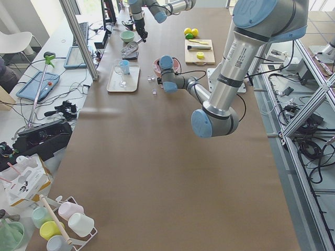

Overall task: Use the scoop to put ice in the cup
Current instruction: 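Carry the scoop to the tray cup while the left gripper withdraws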

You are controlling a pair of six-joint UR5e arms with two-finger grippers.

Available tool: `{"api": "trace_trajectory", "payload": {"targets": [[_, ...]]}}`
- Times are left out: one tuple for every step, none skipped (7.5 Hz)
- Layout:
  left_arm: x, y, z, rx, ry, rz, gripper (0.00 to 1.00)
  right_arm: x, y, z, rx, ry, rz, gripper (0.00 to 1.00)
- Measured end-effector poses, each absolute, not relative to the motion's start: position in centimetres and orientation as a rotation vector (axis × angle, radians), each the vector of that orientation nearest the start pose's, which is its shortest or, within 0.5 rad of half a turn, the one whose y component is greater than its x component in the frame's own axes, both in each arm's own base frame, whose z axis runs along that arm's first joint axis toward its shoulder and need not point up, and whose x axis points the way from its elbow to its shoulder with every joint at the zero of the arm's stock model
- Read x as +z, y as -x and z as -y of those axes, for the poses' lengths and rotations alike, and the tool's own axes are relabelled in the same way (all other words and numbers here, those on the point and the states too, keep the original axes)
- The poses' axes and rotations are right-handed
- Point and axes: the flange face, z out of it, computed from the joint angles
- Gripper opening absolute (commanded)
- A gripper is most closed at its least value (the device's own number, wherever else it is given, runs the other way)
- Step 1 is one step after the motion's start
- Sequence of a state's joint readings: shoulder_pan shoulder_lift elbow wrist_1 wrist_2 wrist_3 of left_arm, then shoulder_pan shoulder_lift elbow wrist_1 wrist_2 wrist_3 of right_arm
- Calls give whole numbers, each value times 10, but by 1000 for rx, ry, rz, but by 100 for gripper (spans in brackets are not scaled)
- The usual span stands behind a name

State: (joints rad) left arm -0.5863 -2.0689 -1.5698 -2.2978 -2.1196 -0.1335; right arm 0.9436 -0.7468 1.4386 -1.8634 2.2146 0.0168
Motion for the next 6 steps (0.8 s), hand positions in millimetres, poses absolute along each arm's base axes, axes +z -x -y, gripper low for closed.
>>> {"api": "trace_trajectory", "payload": {"targets": [[283,-491,430,962,-712,-1100,99,229,376,653,-733,-136,724,0],[284,-476,430,857,-634,-1108,99,224,375,664,-749,-113,711,0],[287,-458,431,735,-539,-1104,99,220,375,674,-766,-89,696,0],[288,-439,436,623,-442,-1074,98,218,377,681,-778,-65,683,0],[286,-412,448,534,-390,-1035,99,212,379,685,-786,-44,671,0],[304,-371,470,436,-354,-971,99,205,379,686,-793,-26,661,0]]}}
